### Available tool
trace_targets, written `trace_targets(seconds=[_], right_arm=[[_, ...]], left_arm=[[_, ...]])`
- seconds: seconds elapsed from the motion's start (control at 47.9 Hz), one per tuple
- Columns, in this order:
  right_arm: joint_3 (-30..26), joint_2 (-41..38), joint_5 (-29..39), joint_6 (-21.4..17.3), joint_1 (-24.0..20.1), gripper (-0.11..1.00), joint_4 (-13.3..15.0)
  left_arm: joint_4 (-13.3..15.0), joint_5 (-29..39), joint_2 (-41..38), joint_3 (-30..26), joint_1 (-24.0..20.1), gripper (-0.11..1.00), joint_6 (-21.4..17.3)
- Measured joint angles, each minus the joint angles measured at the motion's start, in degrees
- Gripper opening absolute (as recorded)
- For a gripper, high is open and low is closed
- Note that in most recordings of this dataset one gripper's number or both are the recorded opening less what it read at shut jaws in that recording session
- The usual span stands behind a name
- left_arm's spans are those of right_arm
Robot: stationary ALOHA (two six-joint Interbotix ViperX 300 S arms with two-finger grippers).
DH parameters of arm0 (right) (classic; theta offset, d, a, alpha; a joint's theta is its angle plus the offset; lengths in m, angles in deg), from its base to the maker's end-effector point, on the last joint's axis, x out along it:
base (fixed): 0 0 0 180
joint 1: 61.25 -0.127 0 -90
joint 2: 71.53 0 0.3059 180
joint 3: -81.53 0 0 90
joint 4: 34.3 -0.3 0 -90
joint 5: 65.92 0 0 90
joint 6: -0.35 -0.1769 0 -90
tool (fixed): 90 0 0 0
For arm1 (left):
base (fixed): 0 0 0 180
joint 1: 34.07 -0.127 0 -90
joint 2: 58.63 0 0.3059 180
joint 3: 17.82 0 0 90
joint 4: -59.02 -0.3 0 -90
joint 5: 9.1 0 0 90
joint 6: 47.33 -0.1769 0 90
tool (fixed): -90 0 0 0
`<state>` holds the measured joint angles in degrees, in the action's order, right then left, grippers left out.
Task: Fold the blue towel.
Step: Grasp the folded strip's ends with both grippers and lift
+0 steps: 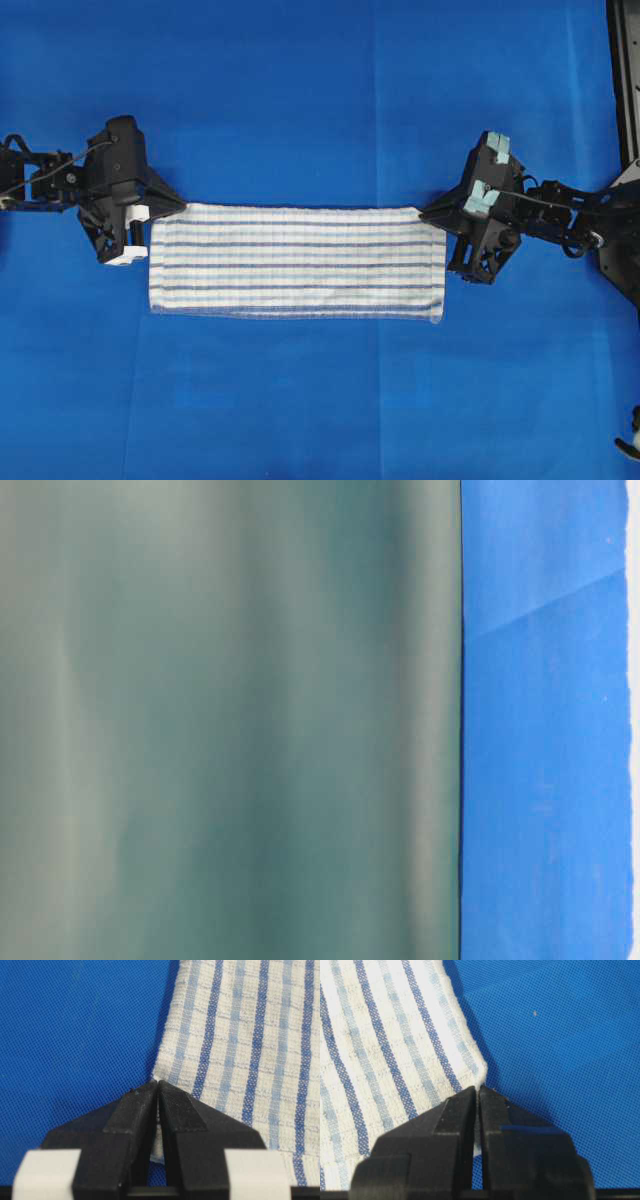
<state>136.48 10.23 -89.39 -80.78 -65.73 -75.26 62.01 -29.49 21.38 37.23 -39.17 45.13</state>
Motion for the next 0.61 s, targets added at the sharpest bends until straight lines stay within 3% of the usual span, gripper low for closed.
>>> trace_targets(seconds=[0.313, 0.605], right_arm=[[-0.1, 0.9, 0.2, 0.0, 0.2, 0.01, -0.1], [0.0, 10.8, 4.5, 2.8, 0.0, 0.01, -0.1]], left_arm=[[0.0, 2.6, 1.3, -0.7, 0.0, 0.02, -0.1], [0.0, 13.0, 11.9, -2.7, 1.4, 0.02, -0.5]])
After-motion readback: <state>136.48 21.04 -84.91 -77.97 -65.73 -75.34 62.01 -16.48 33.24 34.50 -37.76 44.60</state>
